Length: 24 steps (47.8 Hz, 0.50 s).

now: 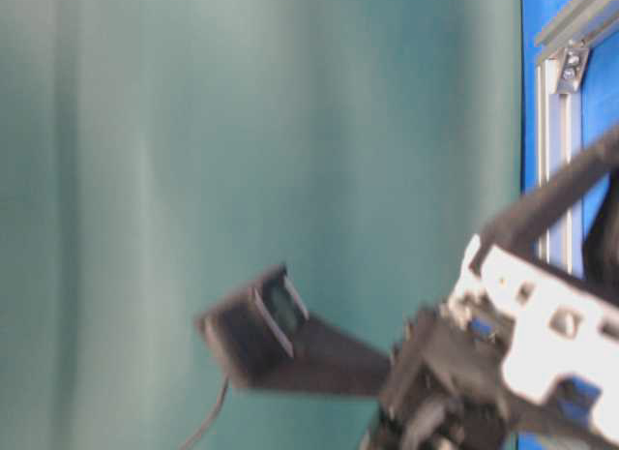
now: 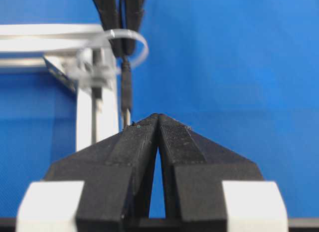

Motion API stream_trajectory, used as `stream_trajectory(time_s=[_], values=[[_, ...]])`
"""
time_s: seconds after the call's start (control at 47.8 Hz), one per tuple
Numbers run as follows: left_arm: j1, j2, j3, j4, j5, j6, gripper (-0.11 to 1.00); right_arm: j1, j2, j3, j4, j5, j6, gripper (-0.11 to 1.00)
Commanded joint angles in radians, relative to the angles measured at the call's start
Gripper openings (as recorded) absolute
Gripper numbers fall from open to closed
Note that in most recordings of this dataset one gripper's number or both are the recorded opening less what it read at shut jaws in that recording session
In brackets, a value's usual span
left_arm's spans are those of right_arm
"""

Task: Insert the wire through the string loop located on the right side.
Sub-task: 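Move the left gripper toward the loop, opening around the plug tip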

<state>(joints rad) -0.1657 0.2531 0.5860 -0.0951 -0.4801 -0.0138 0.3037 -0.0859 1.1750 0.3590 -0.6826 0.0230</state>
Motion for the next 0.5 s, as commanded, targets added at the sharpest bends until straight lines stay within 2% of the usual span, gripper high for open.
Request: stream_trajectory(time_s=[0.0,0.147,0.398,0.44,0.481], values=[[0.000,0.002,-0.064,0.008,0.038,0.005,0.00,-0.002,-0.008,-0.009,0.002,-0.011,-0.002,-0.03],[0.000,0.029,-0.121,0.008,0.086,0.008,0.00,-0.002,-0.008,-0.009,0.002,-0.011,-0.002,-0.03],[0.003,0.046,-0.155,0.008,0.094,0.008,0.01,-0.002,-0.008,-0.009,0.002,-0.011,-0.002,-0.03],[0.006,0.048,-0.156,0.008,0.094,0.008,0.04,-0.002,-0.008,-0.009,0.002,-0.011,-0.002,-0.03],[0.006,0.048,-0.158,0.008,0.094,0.008,0.15,-0.002,-0.008,-0.009,0.002,-0.011,-0.002,-0.03]])
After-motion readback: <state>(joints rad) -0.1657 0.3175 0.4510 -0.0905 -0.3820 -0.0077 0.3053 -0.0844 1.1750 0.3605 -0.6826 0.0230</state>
